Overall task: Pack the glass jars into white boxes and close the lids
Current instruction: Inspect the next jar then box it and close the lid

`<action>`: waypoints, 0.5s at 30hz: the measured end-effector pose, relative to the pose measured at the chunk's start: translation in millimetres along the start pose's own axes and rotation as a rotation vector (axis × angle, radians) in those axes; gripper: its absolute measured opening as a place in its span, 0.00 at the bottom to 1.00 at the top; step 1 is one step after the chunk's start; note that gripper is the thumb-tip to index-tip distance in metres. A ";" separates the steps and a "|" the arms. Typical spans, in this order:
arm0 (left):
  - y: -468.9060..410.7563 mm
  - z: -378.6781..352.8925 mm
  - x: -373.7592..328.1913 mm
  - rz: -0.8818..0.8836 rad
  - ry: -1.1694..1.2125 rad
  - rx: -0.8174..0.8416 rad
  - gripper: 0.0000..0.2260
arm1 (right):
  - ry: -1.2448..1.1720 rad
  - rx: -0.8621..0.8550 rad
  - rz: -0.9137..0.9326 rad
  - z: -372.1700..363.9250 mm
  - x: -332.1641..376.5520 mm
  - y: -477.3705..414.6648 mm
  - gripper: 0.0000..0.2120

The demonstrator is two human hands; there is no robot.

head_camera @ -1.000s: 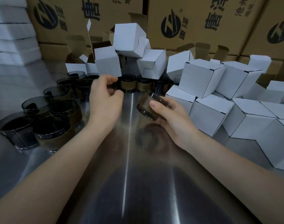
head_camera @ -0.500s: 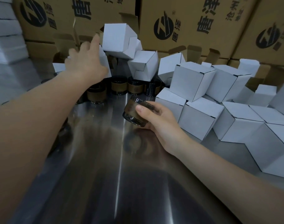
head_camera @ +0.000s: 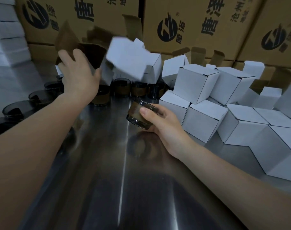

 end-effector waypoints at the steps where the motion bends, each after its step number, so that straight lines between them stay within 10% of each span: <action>1: 1.2 2.4 0.3 -0.025 0.016 -0.026 0.18 | -0.009 0.001 0.013 -0.5 0.3 -0.1 0.23; 15: 47.1 61.7 -20.5 -0.245 0.204 -0.393 0.16 | -0.092 0.033 0.058 0.3 9.7 6.6 0.21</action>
Point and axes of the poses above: each hand's wrist, its own y-axis away from the middle knuckle, its own z-axis out of the back of the hand, x = y × z, the point moved 3 cm from there along -y, towards the middle knuckle, and after that the axes turned 2 degrees about -y, right-handed, at the moved point
